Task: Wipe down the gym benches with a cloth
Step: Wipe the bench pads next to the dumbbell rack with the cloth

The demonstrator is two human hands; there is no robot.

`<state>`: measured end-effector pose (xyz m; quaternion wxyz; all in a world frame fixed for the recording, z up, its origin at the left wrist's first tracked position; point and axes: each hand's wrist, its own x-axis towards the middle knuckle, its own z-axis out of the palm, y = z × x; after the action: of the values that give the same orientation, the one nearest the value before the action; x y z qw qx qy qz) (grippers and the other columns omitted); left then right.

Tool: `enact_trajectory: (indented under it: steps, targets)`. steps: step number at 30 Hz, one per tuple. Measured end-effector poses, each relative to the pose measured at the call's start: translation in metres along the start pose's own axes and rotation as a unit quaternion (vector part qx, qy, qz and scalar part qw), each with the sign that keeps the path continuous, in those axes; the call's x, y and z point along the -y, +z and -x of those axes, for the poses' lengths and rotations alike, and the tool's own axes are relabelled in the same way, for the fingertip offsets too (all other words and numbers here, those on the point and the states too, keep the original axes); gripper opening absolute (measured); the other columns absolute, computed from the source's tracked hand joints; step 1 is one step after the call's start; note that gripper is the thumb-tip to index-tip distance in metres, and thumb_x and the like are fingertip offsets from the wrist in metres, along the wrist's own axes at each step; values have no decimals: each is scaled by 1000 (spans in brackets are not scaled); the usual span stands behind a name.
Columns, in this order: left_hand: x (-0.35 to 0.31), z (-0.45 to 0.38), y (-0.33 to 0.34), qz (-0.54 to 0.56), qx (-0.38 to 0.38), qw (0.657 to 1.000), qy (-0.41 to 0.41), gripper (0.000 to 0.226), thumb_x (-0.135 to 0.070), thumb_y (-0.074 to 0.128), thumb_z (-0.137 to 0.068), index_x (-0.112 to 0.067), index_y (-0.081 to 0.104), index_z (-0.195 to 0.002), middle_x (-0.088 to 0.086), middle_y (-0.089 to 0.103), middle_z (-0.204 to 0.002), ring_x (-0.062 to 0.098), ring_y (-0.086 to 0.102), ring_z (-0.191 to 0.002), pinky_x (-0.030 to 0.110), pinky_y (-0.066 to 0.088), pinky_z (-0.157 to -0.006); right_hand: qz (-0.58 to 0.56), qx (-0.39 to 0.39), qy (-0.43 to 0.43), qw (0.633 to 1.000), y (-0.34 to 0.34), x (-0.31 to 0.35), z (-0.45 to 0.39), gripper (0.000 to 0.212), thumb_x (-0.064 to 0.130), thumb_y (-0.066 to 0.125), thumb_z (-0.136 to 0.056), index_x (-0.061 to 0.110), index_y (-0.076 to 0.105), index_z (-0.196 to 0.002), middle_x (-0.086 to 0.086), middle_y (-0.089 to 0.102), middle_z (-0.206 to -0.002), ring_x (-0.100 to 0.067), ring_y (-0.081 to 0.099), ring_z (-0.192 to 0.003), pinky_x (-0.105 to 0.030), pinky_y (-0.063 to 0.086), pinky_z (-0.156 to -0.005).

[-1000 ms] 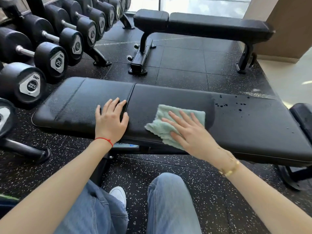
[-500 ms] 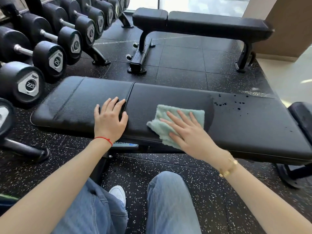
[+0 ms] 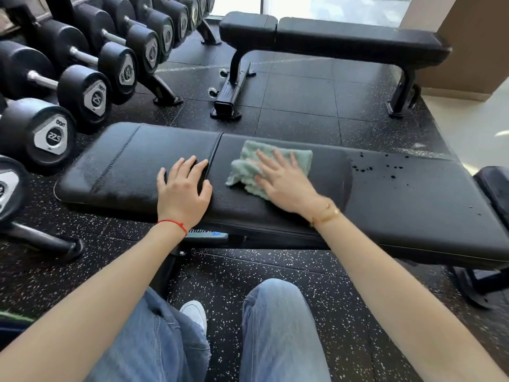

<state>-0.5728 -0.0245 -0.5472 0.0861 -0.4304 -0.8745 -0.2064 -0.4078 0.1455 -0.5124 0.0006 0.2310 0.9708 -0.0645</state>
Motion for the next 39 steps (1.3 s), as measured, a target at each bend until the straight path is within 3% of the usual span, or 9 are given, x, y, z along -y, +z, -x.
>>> enact_trajectory:
  steps: [5,10,13,16,22,28,31,34,39]
  targets:
    - [2,1,-1,-1,6,1000,6,46,-34,43,-98,-26,45,-144,2,40,-153,19,26,-146,51,12,-119,-21,-32,-69,997,8,-8,86,50,51,15,-103,45,9,-152,18,2,-161,-13,-9,-149,-40,-10,-121]
    - [2,2,0,-12,11,1000,9,48,-34,42,-99,-25,42,-146,2,37,-155,20,24,-147,51,11,-120,-17,-25,80,996,-8,-81,41,51,37,28,-105,29,18,-154,5,10,-163,-24,5,-151,-43,1,-120]
    - [1,1,0,-14,11,1000,4,48,-34,41,-98,-26,42,-146,2,37,-155,20,24,-147,51,11,-120,-13,-19,134,991,-13,-77,-14,51,40,26,-105,27,20,-154,3,12,-164,-28,5,-151,-49,1,-121]
    - [0,1,1,-14,12,1000,-1,48,-34,41,-98,-26,42,-145,2,37,-155,20,24,-147,51,10,-120,-11,-11,63,998,-5,-37,-22,52,45,24,-104,33,17,-154,5,12,-163,-27,3,-151,-50,-3,-121]
    - [1,1,1,-10,11,1000,0,47,-33,43,-98,-26,43,-145,2,38,-154,20,25,-146,51,11,-119,-29,-32,-103,994,10,-2,78,49,54,13,-102,50,7,-150,18,7,-161,-15,-5,-150,-41,-8,-121]
    - [-2,2,-1,-13,9,1000,0,53,-38,33,-94,-26,44,-144,3,39,-154,21,27,-146,51,12,-119,-19,-24,69,997,-8,-83,36,52,40,29,-104,29,19,-154,7,11,-163,-23,5,-151,-41,1,-121]
    - [-3,2,-2,-15,7,1000,0,53,-38,33,-94,-26,45,-144,3,40,-153,21,28,-146,51,12,-119,-9,-6,118,993,-13,-70,-20,52,43,25,-104,30,20,-154,4,11,-164,-27,3,-151,-48,-1,-121]
    - [-2,1,0,-18,8,1000,-5,47,-33,41,-97,-26,44,-144,2,39,-153,20,27,-146,51,12,-119,-6,-3,33,999,-3,-23,-28,51,44,25,-104,35,16,-154,4,10,-164,-29,1,-151,-52,-4,-120]
    - [-2,1,-1,-11,12,1000,-4,47,-32,43,-98,-26,44,-144,2,39,-154,20,26,-146,51,11,-119,-13,-27,-100,995,10,7,60,51,52,15,-102,42,13,-152,12,10,-162,-21,0,-150,-47,-5,-122]
